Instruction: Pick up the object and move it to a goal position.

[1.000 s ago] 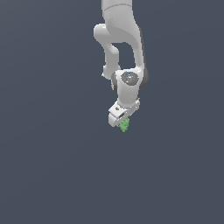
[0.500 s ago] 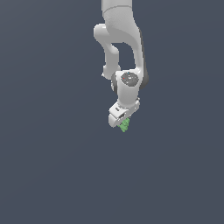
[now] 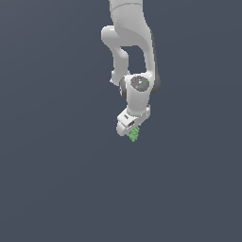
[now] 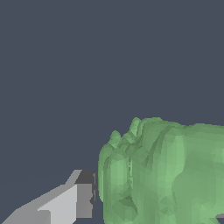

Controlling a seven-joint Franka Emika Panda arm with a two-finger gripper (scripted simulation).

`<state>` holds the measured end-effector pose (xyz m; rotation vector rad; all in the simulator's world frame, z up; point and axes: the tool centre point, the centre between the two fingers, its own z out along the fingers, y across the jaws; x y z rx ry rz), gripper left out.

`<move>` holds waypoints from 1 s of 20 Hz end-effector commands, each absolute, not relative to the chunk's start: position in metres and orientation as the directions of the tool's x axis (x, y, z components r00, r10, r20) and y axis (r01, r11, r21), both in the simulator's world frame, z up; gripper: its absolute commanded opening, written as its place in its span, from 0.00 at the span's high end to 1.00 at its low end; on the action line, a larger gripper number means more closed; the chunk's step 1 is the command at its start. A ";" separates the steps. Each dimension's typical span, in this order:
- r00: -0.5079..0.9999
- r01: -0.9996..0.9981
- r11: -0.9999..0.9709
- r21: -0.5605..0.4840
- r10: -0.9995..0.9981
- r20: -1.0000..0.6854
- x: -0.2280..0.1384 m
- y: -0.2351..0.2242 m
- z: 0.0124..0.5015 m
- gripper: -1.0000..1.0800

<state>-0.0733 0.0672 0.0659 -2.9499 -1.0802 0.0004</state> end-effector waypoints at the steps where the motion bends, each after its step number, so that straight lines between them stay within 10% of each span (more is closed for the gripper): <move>1: 0.764 0.646 -0.764 0.001 0.646 0.000 -0.075 0.065 0.073 1.00; 20: 0.763 0.646 -0.763 -0.001 0.646 0.002 -0.109 0.019 0.216 1.00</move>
